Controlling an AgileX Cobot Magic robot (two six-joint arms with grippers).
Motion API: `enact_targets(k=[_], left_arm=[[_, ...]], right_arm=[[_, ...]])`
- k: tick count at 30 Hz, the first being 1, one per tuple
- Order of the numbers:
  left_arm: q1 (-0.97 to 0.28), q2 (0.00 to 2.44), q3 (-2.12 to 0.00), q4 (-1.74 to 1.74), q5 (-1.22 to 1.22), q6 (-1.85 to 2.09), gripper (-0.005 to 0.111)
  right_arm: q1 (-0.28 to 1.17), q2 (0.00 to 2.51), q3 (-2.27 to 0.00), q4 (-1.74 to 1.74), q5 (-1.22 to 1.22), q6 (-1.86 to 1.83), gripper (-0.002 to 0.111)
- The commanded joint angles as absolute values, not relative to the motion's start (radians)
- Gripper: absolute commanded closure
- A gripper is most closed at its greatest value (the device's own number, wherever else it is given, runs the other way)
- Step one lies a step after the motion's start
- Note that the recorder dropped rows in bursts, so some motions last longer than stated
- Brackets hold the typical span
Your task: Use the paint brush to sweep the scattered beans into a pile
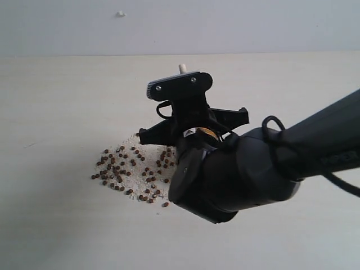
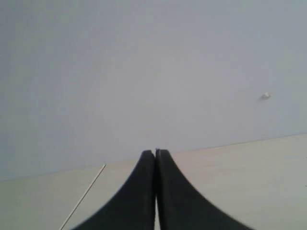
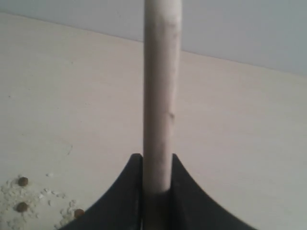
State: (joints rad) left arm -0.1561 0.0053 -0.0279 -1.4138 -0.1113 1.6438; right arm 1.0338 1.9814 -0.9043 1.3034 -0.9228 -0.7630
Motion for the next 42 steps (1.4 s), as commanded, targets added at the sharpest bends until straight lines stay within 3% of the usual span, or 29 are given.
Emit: enact_targets(k=[1,12,20,24,30,42], left_arm=[[-0.166,0.000,-0.024,-1.412,-0.104,1.641,0.107],[-0.175,0.000,-0.024,-1.412,-0.104,1.641,0.107],[-0.175,0.000,-0.024,-1.412,-0.104,1.641,0.107],[-0.175,0.000,-0.024,-1.412,-0.104,1.641,0.107],[-0.175,0.000,-0.024,-1.412,-0.104,1.641,0.107],[-0.175,0.000,-0.024,-1.412,-0.103,1.641,0.107]], right_arm=[[1.035,2.048,-0.989,1.300,-0.882,-0.735,0.108],[1.035,2.053,-1.094,1.326,-0.933,-0.773,0.108],[1.035,1.900,-1.084,1.571,-1.045,-1.254,0.108],[1.035,1.900,-1.017,1.691,-0.991,-1.277,0.108],[1.035,1.924,-0.994,1.689,-0.748,-1.119,0.108],[1.035,2.037,-0.996,1.384,-0.823,-0.561,0.108]])
